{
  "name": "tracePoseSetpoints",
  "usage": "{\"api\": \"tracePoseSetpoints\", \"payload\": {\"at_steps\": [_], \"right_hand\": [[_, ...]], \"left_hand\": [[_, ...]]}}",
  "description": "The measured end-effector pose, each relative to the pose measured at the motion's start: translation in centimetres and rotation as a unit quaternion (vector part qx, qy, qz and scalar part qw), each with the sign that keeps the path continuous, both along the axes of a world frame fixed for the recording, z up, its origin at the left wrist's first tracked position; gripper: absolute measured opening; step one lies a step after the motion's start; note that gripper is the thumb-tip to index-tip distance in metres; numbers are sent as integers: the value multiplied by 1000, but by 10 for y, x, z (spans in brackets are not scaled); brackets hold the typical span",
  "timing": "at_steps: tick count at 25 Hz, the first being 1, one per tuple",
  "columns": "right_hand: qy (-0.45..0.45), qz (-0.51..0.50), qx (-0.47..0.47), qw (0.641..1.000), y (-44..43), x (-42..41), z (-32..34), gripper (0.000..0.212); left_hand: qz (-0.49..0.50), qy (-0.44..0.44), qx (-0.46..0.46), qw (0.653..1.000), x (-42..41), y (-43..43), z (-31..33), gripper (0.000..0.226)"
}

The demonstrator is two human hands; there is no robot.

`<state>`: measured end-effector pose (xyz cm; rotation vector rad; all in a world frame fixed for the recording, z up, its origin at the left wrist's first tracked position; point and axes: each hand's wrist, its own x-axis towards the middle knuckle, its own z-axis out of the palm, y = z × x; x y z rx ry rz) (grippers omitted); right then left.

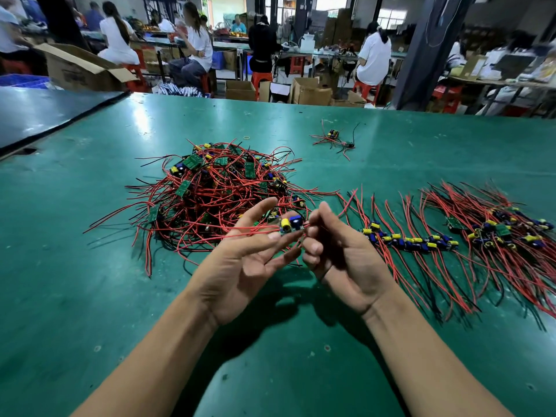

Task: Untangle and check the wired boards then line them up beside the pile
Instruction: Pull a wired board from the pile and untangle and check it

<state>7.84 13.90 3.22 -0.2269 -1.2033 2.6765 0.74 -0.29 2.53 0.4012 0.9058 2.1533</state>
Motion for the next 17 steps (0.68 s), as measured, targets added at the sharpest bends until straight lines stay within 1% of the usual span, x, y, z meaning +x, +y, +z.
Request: {"api": "tracePoseSetpoints", "payload": {"at_steps": [1,2,3,4,5,6,8,10,13,15,17], "right_hand": [[14,12,-36,999,1,1,1,26],[27,24,-66,997,2,1,3,26],[38,37,-88,995,3,2,4,25],[47,50,-100,993,4,4,5,23],[52,63,-103,991,4,5,7,21],[50,76,-99,991,5,6,7,20],[29,93,-79,992,5,7,6,24],[-5,89,-53,995,5,7,4,26],[-49,61,26,997,7,5,1,24],[-74,48,70,994,7,3,-1,23],[-84,47,100,990,8,2,-4,25]], "left_hand": [[-19,-7,0,1000,0,-1,-1,53],[-28,-9,-12,1000,0,-1,-2,49],[-30,-9,-33,999,0,0,-2,39],[-34,-9,-56,998,1,0,-2,27],[-42,-14,-74,996,2,0,-1,20],[-55,-21,-86,995,4,1,0,19],[-82,-17,-92,992,6,0,0,25],[-95,1,-87,992,7,0,1,28],[-75,20,-89,993,6,2,-1,20],[-55,16,-91,994,4,2,-4,13],[-34,18,-104,994,3,3,-7,14]]}}
